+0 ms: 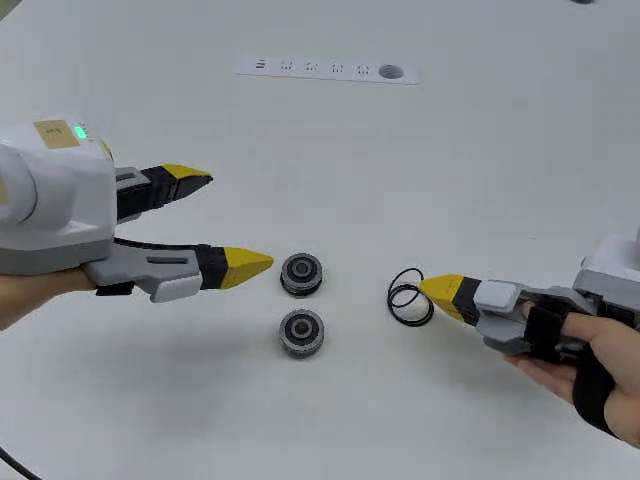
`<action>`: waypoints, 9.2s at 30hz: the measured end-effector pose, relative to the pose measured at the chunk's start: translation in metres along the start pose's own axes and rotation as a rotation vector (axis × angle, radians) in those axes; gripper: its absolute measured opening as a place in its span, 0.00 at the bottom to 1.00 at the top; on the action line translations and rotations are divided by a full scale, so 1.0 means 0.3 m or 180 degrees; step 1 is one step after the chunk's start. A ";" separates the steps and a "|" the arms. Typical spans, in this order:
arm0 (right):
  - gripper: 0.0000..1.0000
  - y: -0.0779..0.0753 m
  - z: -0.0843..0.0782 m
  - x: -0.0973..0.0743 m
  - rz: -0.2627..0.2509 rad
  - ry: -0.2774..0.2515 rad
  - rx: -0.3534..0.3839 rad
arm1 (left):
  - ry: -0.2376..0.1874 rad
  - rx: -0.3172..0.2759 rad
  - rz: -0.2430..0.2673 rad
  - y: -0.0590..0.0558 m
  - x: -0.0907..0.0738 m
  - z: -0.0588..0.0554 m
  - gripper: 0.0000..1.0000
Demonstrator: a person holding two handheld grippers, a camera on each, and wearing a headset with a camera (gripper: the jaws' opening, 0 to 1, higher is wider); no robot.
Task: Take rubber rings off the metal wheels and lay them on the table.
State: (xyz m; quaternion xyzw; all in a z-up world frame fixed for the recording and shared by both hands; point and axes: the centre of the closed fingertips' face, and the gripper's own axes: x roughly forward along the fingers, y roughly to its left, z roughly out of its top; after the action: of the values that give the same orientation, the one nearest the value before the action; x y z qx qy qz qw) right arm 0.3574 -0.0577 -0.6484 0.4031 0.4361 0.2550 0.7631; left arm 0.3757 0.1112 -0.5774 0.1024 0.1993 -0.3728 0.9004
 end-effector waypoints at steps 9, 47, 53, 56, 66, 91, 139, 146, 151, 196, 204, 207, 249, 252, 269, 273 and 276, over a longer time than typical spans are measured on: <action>0.02 -0.082 -0.004 -0.008 -0.0467 0.0059 -0.0293 | 0.0012 -0.0013 -0.0032 -0.017 0.003 -0.009 0.67; 0.49 0.227 0.052 0.098 0.0607 -0.0036 -0.1388 | 0.0417 0.0372 -0.0463 -0.080 0.178 -0.089 0.41; 0.55 0.244 0.018 0.123 0.0728 0.0124 -0.1489 | 0.0492 0.0353 -0.0584 -0.100 0.201 -0.114 0.33; 0.55 0.251 -0.002 0.132 0.0780 0.0185 -0.1507 | 0.0516 0.0329 -0.0626 -0.104 0.204 -0.122 0.30; 0.53 0.250 -0.032 0.153 0.0834 0.0264 -0.1470 | 0.0584 0.0406 -0.0701 -0.117 0.212 -0.140 0.21; 0.58 0.282 -0.119 0.233 0.0997 0.0500 -0.1345 | 0.0701 0.0525 -0.0829 -0.133 0.215 -0.159 0.13; 0.50 0.270 -0.106 0.265 0.0956 0.0406 -0.0633 | 0.0765 0.0694 -0.0863 -0.133 0.220 -0.166 0.13; 0.31 0.218 -0.100 0.288 0.0745 0.0429 -0.0599 | 0.0765 0.0694 -0.0865 -0.134 0.220 -0.165 0.13; 0.15 0.179 -0.093 0.302 0.0561 0.0438 -0.0604 | 0.0762 0.0684 -0.0870 -0.133 0.219 -0.165 0.13; 0.00 0.176 -0.085 0.303 0.0300 0.0491 -0.0748 | 0.0755 0.0651 -0.0875 -0.131 0.220 -0.165 0.13; 0.00 0.187 -0.088 0.304 0.0334 0.0506 -0.0781 | 0.0759 0.0660 -0.0881 -0.132 0.220 -0.165 0.13; 0.00 0.190 -0.089 0.304 0.0336 0.0518 -0.0823 | 0.0759 0.0661 -0.0880 -0.132 0.220 -0.165 0.13; 0.01 0.239 -0.104 0.310 0.0372 0.0566 -0.0964 | 0.0773 0.0630 -0.0835 -0.136 0.218 -0.164 0.13; 0.01 0.240 -0.100 0.309 0.0381 0.0550 -0.0911 | 0.0789 0.0679 -0.0826 -0.137 0.218 -0.163 0.13; 0.02 0.243 -0.098 0.324 0.0401 0.0541 -0.0666 | 0.0794 0.0663 -0.0797 -0.128 0.193 -0.153 0.16; 0.02 0.258 -0.101 0.332 0.0439 0.0543 -0.0620 | 0.0815 0.0726 -0.0775 -0.121 0.170 -0.153 0.17; 0.02 0.273 -0.105 0.337 0.0463 0.0542 -0.0622 | 0.0859 0.0853 -0.0799 -0.127 0.148 -0.158 0.20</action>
State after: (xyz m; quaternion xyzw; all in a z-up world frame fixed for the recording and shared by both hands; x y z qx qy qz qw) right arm 0.3763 0.0742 -0.6354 0.3344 0.4419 0.3842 0.7385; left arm 0.3637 0.0722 -0.6407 0.2445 0.2778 -0.4880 0.7905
